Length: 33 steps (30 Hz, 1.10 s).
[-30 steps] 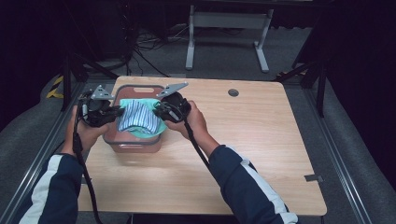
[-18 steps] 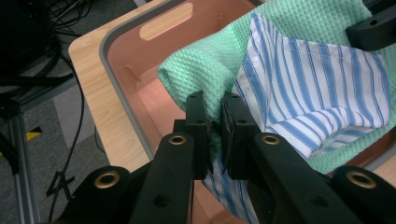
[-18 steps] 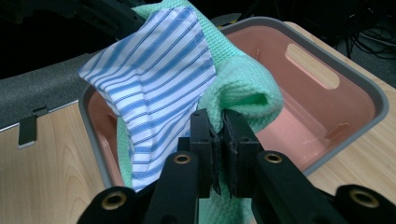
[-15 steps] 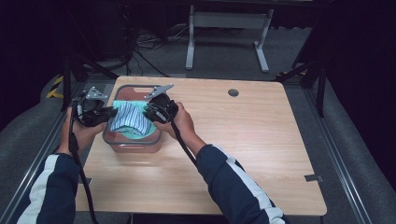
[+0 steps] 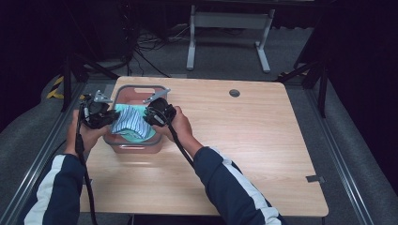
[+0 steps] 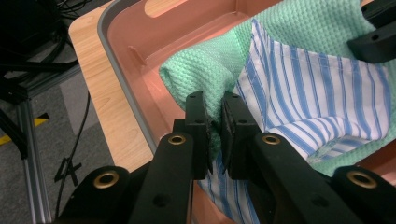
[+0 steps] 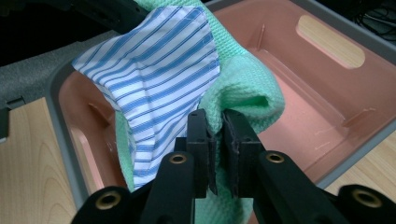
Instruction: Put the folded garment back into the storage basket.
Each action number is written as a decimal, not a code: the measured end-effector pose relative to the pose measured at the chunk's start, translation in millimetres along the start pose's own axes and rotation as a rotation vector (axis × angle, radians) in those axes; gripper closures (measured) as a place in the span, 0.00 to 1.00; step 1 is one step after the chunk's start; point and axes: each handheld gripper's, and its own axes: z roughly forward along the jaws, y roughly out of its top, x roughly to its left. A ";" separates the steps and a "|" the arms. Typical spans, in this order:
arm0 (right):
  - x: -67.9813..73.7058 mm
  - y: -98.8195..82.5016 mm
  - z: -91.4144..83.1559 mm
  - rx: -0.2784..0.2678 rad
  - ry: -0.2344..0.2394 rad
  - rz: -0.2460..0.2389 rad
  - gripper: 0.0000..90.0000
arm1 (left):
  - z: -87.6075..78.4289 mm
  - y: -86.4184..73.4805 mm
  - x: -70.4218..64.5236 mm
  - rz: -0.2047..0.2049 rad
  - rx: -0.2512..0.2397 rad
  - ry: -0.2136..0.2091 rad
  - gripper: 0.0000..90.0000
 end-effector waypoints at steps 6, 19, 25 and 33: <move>0.4 -4.8 7.1 0.043 -0.001 0.000 0.81 | 1.1 -3.0 -4.1 0.000 -0.013 -0.005 0.80; -2.1 -11.6 -7.6 0.036 -0.008 -0.036 0.73 | -11.5 -8.4 -23.2 0.038 -0.074 0.001 0.63; -3.8 -16.9 -23.5 0.029 -0.019 -0.064 0.68 | -19.4 -10.7 -37.0 0.024 -0.147 0.002 0.54; -10.2 -28.7 -53.4 0.038 -0.047 -0.103 0.58 | -25.5 -6.9 -64.2 0.034 -0.218 -0.053 0.45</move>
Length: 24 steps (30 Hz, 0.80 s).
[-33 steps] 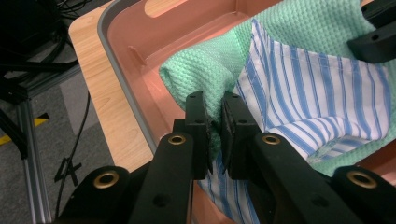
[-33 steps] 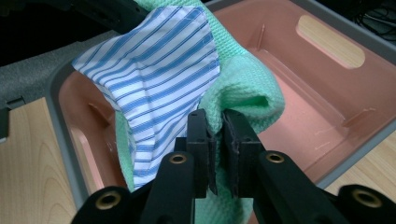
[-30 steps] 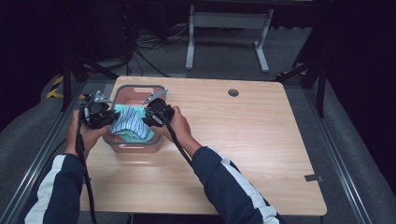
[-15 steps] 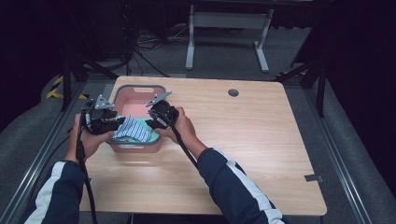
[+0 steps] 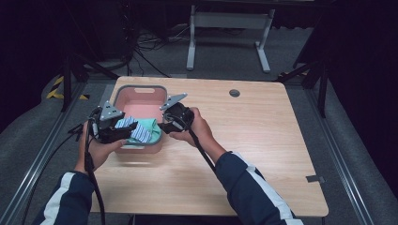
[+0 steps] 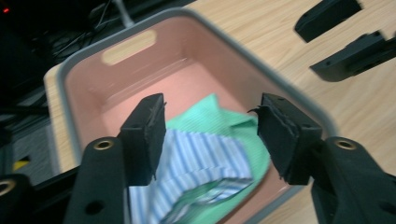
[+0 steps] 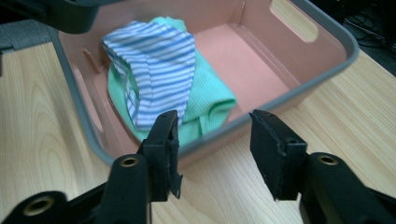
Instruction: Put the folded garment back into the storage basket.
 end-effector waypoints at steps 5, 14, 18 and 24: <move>-2.8 -9.5 -17.0 0.003 -0.030 -0.017 0.55 | 0.3 4.2 -17.7 0.022 -0.020 -0.034 0.40; -8.7 -30.3 -43.2 0.043 -0.079 -0.032 0.48 | -0.5 0.6 -45.6 0.041 -0.043 -0.052 0.29; -10.9 -37.4 -51.2 0.048 -0.092 -0.030 0.48 | -0.2 -2.2 -51.5 0.062 -0.029 -0.069 0.28; -17.4 -52.8 -65.9 0.054 -0.103 -0.041 0.46 | -0.1 -7.9 -64.5 0.101 -0.028 -0.106 0.28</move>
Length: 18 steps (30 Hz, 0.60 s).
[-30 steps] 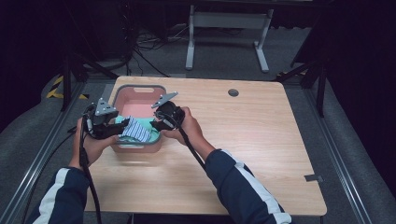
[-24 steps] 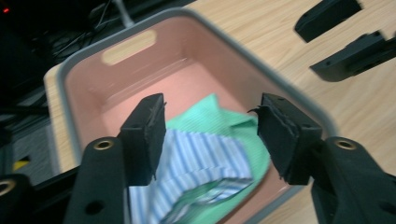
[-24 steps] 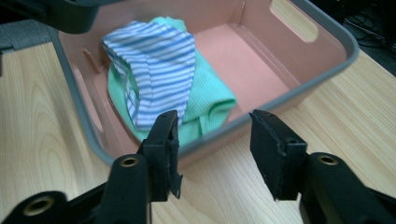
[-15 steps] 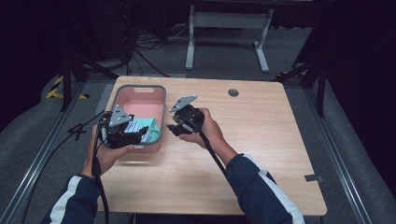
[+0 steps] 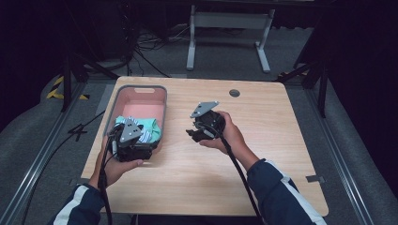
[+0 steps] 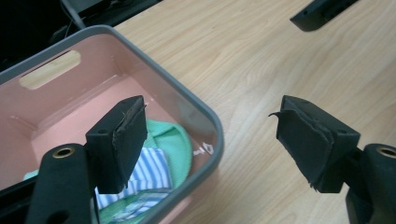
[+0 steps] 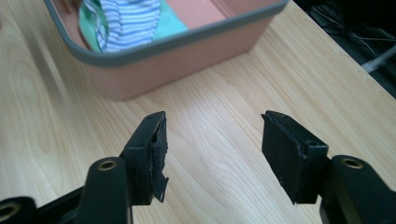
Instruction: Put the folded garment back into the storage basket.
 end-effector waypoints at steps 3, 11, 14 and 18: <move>-1.4 -8.6 -6.6 0.003 -0.006 -0.011 0.45 | 0.8 -1.5 -7.6 0.014 -0.009 -0.020 0.26; -3.2 -35.0 -19.5 0.016 -0.034 -0.014 0.41 | 8.9 -5.9 -28.9 0.061 0.012 -0.063 0.20; -4.4 -44.5 -24.4 0.035 -0.047 -0.016 0.39 | 11.5 -7.8 -35.0 0.085 0.017 -0.076 0.19; -5.4 -54.0 -29.9 0.041 -0.075 -0.030 0.37 | 16.1 -10.4 -41.5 0.106 0.026 -0.095 0.19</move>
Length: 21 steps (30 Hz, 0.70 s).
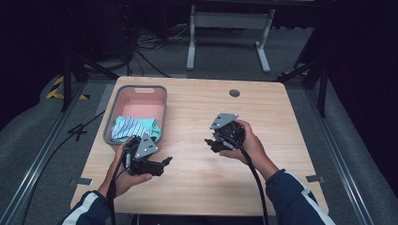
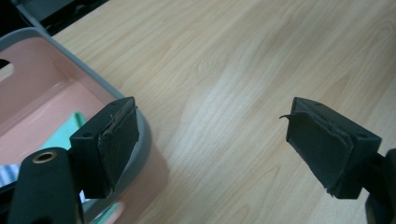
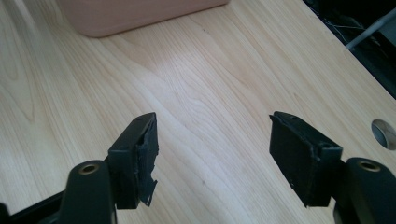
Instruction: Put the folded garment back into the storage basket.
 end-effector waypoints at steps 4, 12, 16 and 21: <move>-2.5 -17.7 -5.0 0.012 -0.012 0.002 0.35 | 11.0 -4.3 -8.5 0.036 0.027 -0.021 0.19; -5.2 -40.3 -12.0 0.027 -0.006 0.019 0.38 | 29.3 -11.0 -17.0 0.062 0.089 -0.035 0.20; -6.1 -52.4 -13.9 0.035 -0.008 0.028 0.38 | 37.0 -15.3 -19.2 0.083 0.106 -0.047 0.20; -8.0 -69.0 -14.9 0.046 -0.016 0.048 0.38 | 44.2 -20.1 -19.9 0.097 0.143 -0.061 0.20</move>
